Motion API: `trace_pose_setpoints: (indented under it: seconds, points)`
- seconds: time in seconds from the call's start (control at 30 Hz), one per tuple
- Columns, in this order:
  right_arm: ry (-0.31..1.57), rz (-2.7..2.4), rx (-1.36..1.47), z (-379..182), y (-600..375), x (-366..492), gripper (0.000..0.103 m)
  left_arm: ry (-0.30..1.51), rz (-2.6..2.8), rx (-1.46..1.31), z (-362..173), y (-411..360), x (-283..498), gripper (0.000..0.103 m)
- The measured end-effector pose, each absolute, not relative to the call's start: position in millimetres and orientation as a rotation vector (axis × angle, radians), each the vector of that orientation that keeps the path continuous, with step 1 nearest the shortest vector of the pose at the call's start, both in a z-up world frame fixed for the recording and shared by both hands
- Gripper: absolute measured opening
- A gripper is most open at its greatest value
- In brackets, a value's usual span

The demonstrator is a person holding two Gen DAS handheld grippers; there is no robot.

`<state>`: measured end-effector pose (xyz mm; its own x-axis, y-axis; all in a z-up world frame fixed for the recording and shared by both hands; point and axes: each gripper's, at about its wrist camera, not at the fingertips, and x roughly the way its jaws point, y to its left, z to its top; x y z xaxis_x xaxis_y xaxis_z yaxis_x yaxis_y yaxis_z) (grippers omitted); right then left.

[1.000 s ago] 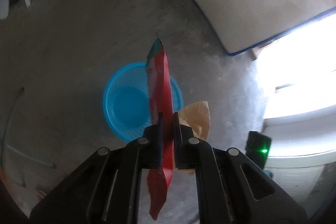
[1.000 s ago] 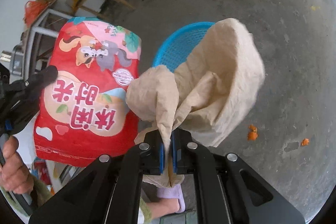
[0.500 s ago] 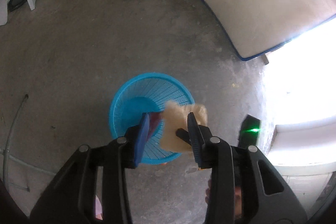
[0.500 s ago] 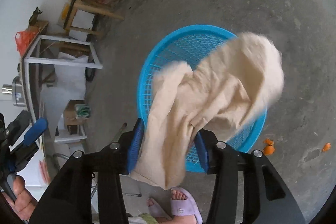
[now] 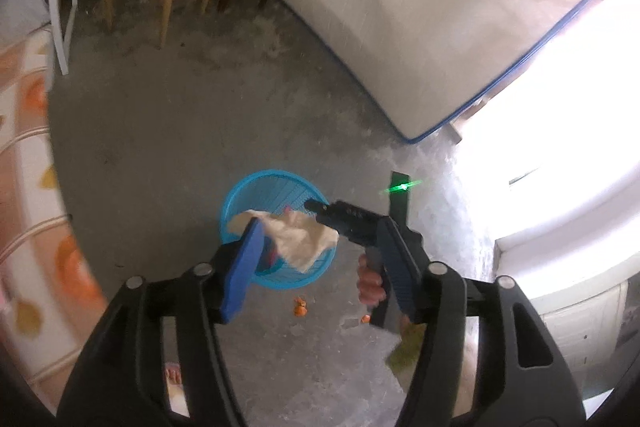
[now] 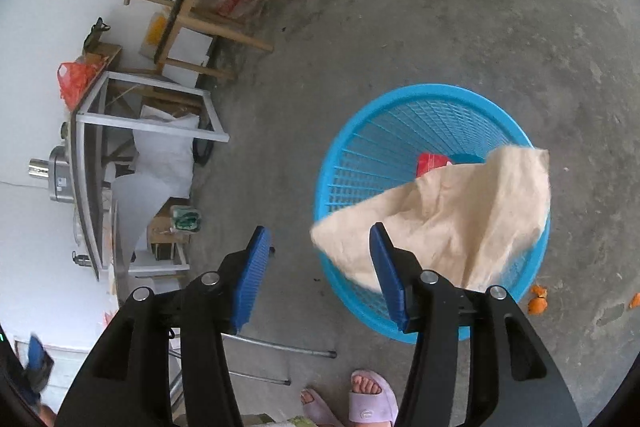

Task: Collect trash
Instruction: 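Open the right tool to drop the beige paper while the left tool releases the red bag, then move both tools back toward the table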

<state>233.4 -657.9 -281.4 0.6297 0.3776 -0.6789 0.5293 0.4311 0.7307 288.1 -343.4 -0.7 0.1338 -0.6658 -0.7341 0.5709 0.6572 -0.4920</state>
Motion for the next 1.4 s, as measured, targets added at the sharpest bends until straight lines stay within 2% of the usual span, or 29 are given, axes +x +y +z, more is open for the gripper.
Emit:
trace_pose_setpoints:
  seconds: [0.13,0.4,0.57,0.8,0.93,1.0,1.07,1.17,1.27,1.4]
  points:
    - [0.909,-0.113,1.169,-274.0,-656.8,236.5,0.052,1.063,-0.896,-0.147,20.6,-292.0,267.4,0.066]
    - [0.941,-0.181,1.104,-270.5,-645.6,206.7,0.052,0.921,-0.845,-0.146,40.8,-218.9,226.4,0.076]
    - [0.942,-0.198,1.049,-254.4,-628.7,174.5,0.052,0.86,-0.804,-0.146,46.4,-190.3,207.0,0.079]
    - [0.932,-0.197,0.88,-196.6,-578.0,119.9,0.052,0.788,-0.712,-0.128,52.1,-130.0,169.1,0.08]
    - [0.955,-0.199,0.689,-148.9,-524.9,95.2,0.065,0.783,-0.633,-0.126,48.0,-88.9,147.2,0.082]
    - [0.95,-0.189,0.586,-127.1,-499.0,87.0,0.075,0.796,-0.589,-0.126,44.6,-69.4,137.3,0.083]
    - [0.95,-0.189,0.47,-103.5,-467.5,81.3,0.08,0.813,-0.533,-0.128,37.7,-47.1,126.6,0.084]
    - [0.952,-0.166,0.353,-75.5,-428.8,82.9,0.087,0.815,-0.451,-0.142,28.7,-11.7,110.1,0.09]
    - [0.905,-0.148,0.239,-39.6,-386.8,87.6,0.096,0.833,-0.386,-0.185,20.4,23.4,97.9,0.091]
    - [0.827,-0.14,0.107,0.7,-339.6,96.2,0.097,0.829,-0.301,-0.245,15.0,64.2,83.4,0.094]
